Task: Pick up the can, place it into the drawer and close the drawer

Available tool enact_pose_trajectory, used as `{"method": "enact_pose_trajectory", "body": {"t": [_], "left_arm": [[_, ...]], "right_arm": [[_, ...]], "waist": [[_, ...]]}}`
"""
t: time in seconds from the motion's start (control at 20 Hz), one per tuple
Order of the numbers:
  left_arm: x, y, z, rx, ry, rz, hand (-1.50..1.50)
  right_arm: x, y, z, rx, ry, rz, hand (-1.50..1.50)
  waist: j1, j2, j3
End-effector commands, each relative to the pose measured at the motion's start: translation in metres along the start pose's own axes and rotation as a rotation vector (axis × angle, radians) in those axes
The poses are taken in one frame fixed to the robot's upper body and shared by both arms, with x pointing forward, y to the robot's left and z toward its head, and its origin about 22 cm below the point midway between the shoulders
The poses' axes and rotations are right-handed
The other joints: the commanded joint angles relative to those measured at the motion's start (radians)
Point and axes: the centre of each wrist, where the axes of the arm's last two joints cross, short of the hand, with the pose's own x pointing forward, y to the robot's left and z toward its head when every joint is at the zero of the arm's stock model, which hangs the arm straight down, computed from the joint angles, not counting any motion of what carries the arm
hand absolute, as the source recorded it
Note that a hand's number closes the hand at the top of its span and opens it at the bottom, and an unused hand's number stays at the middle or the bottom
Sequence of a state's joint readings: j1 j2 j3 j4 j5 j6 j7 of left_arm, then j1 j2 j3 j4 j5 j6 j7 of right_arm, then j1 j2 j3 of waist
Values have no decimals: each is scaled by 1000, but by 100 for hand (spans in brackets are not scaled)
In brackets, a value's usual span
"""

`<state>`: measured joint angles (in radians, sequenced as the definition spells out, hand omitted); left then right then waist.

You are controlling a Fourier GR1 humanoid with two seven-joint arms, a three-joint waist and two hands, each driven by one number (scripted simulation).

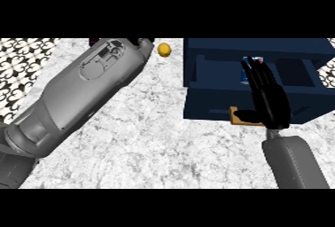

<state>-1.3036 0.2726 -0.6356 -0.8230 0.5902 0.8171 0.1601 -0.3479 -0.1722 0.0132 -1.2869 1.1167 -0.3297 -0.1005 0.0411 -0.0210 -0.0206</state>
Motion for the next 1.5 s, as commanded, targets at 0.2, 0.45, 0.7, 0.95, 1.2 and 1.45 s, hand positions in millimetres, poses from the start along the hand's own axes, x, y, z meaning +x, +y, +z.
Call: {"method": "enact_pose_trajectory", "body": {"t": [0.2,0.45,0.7,0.95,1.2,1.45], "left_arm": [[4,39,-2,-3,16,-4,-150],[-17,47,19,-21,45,-1,-150],[-28,70,19,-15,54,-29,-150],[-24,71,27,-15,58,-24,-150],[-50,86,37,-23,56,-40,-150],[-51,83,56,-43,36,-27,-150]], "right_arm": [[12,47,-16,47,51,49,-150],[-3,53,-36,-22,59,73,-150],[-8,39,-79,-65,77,91,-150],[2,35,-100,-120,74,88,-150],[-2,27,-114,-139,71,111,-150],[1,15,-131,-133,96,103,-150]], "waist": [[11,25,22],[17,27,22],[33,37,22],[30,38,23],[38,46,22],[58,48,23]]}}
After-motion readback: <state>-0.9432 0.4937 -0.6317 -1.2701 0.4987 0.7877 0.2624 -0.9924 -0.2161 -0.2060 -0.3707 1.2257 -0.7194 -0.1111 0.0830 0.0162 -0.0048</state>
